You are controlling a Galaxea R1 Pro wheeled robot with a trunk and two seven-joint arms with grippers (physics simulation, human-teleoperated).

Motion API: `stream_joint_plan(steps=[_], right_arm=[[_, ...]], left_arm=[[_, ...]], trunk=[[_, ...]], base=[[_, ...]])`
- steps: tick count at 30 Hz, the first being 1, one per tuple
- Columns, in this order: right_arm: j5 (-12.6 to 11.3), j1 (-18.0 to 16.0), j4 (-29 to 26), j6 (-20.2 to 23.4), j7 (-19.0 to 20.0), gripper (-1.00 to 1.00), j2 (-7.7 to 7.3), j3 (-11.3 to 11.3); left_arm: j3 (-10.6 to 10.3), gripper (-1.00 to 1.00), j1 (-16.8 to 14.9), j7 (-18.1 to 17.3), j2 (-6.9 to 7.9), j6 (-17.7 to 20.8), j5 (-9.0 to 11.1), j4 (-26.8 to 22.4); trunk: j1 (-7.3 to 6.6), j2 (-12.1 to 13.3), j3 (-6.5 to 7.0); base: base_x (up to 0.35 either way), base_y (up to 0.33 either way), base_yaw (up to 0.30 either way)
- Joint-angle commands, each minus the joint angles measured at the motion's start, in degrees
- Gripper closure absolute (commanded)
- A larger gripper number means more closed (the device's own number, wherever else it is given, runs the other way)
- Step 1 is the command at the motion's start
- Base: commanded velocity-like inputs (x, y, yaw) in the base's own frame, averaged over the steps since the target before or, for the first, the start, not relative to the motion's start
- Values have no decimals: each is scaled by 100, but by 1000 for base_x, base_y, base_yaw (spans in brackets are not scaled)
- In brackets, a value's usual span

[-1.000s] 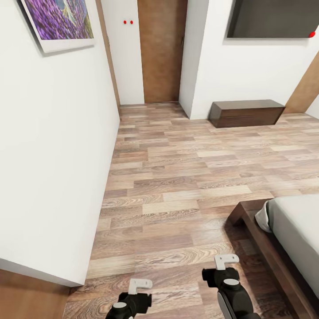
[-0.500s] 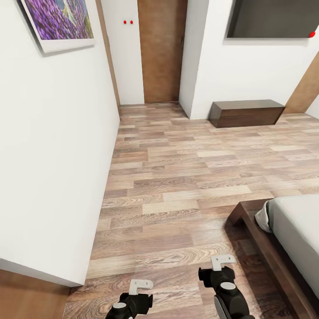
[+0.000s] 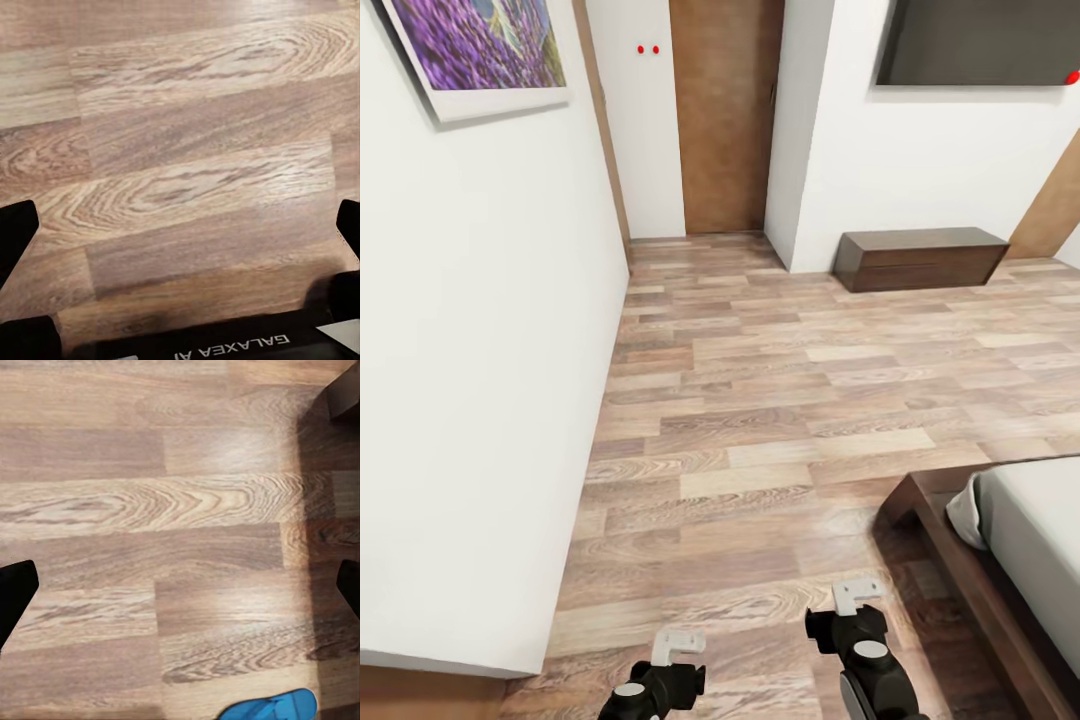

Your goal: In the bedroom, move the book from the bed onto either nightstand, and place the two sandals side by side next to the bed.

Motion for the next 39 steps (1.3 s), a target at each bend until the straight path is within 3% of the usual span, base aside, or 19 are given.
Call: stream_joint_plan(steps=[1,18,39], right_arm=[[-4,-3,-5,33,-31,-100,-1,9],[4,-3,12,26,-21,-100,-1,21],[-15,-3,94,17,-16,-100,-1,215]], left_arm=[[-20,-100,-3,54,4,17,60,-9],[-19,-100,-3,47,4,-4,66,117],[-19,-100,-3,65,1,-345,74,456]], trunk=[[3,-2,-4],[3,-2,-4],[3,-2,-4]], base=[[286,0,0],[279,0,0],[37,0,0]])
